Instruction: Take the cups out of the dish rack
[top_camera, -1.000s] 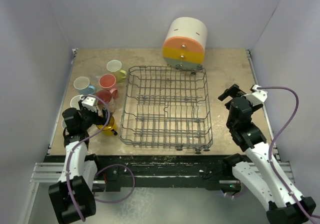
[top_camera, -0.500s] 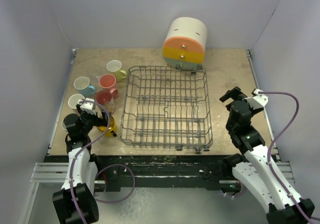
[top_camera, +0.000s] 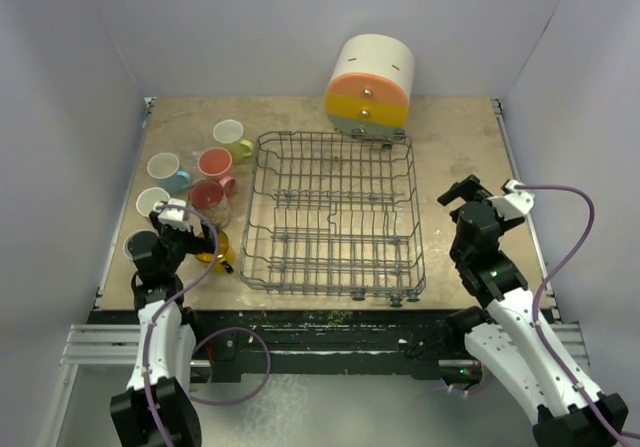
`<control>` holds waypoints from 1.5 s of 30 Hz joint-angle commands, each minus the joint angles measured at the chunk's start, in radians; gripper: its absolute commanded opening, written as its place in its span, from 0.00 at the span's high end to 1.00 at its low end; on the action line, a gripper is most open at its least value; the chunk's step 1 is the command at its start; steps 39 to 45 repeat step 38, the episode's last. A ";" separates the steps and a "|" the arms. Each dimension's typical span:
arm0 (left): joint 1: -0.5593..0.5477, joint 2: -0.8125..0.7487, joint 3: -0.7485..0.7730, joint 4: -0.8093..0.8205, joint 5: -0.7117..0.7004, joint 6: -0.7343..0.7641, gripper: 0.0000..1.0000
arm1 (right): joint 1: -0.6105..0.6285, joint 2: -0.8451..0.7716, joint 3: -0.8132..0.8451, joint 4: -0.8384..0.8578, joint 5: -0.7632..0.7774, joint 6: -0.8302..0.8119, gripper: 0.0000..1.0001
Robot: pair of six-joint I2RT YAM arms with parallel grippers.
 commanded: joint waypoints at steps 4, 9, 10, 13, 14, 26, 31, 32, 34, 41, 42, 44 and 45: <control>-0.025 -0.072 -0.036 0.055 -0.046 -0.010 0.01 | -0.004 -0.028 -0.020 0.076 0.046 0.005 0.00; -0.039 -0.196 -0.114 0.078 0.110 0.054 0.01 | -0.005 -0.021 -0.034 0.060 0.036 0.037 0.00; -0.043 -0.194 -0.106 0.050 0.110 0.065 0.01 | -0.004 -0.024 -0.034 0.058 0.034 0.035 0.00; -0.044 -0.176 -0.103 0.062 0.019 0.027 0.01 | -0.004 -0.033 -0.025 0.059 0.031 0.025 0.00; -0.044 -0.191 -0.103 0.054 -0.004 0.018 0.01 | -0.004 -0.034 -0.020 0.059 0.031 0.024 0.00; -0.044 -0.223 -0.108 0.031 -0.032 0.004 0.01 | -0.004 -0.029 -0.047 0.111 0.050 -0.023 0.00; -0.044 -0.222 -0.108 0.032 -0.032 0.004 0.01 | -0.004 -0.041 -0.099 0.211 0.075 -0.192 0.00; -0.044 -0.216 -0.108 0.038 -0.023 0.008 0.01 | -0.004 -0.038 -0.100 0.215 0.097 -0.217 0.00; -0.045 -0.183 -0.103 0.055 -0.001 0.019 0.01 | -0.004 -0.034 -0.107 0.232 0.116 -0.276 0.00; -0.045 -0.180 -0.103 0.057 0.002 0.021 0.01 | -0.004 -0.044 -0.127 0.262 0.034 -0.371 0.00; -0.045 -0.180 -0.103 0.057 0.002 0.021 0.01 | -0.004 -0.044 -0.127 0.262 0.034 -0.371 0.00; -0.045 -0.180 -0.103 0.057 0.002 0.021 0.01 | -0.004 -0.044 -0.127 0.262 0.034 -0.371 0.00; -0.045 -0.180 -0.103 0.057 0.002 0.021 0.01 | -0.004 -0.044 -0.127 0.262 0.034 -0.371 0.00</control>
